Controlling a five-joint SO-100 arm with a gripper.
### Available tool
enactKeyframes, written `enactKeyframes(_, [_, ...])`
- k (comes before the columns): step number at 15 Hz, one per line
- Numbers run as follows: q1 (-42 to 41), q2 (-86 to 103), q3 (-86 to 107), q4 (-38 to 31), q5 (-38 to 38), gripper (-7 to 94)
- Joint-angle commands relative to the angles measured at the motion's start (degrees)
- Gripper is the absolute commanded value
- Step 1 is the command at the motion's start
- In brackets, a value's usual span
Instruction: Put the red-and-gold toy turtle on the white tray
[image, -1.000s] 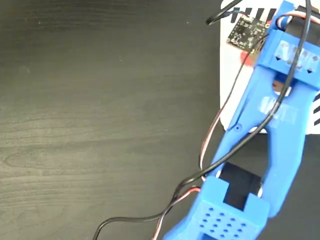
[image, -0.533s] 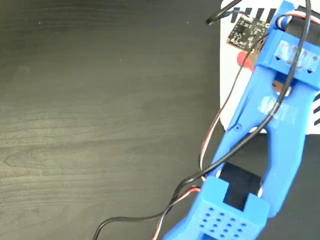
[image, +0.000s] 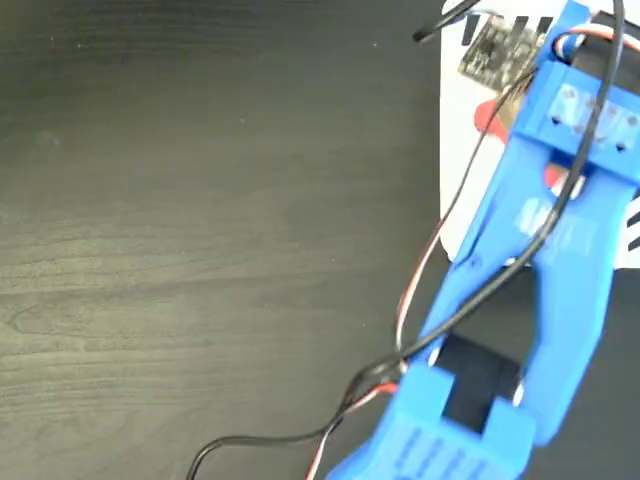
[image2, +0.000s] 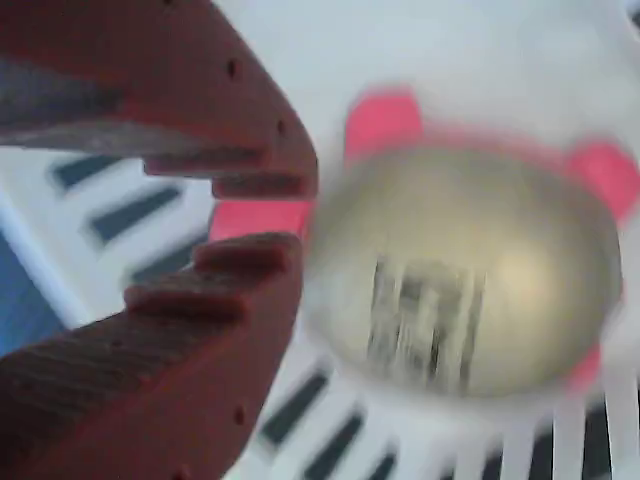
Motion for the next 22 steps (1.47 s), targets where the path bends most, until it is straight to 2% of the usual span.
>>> enactKeyframes(1, [-1.67, 18.54, 5.19, -2.29, 0.18, 0])
enactKeyframes(3, [-6.94, 31.11, 14.41, -8.26, 0.44, 0])
enactKeyframes(7, [-22.24, 57.83, 48.08, -32.87, 3.52, 0])
enactKeyframes(9, [-28.83, 68.64, 65.48, -40.34, 3.43, 0])
enactKeyframes(10, [-31.29, 73.83, 73.21, -41.84, 3.08, 0])
enactKeyframes(12, [-34.89, 84.90, 87.80, -40.34, -0.18, 0])
enactKeyframes(15, [-37.62, 97.65, 101.34, -32.26, -5.45, 0])
enactKeyframes(21, [-37.62, 117.77, 112.50, -16.44, -5.98, 0])
enactKeyframes(22, [-37.09, 117.95, 113.38, -16.52, -5.36, 0])
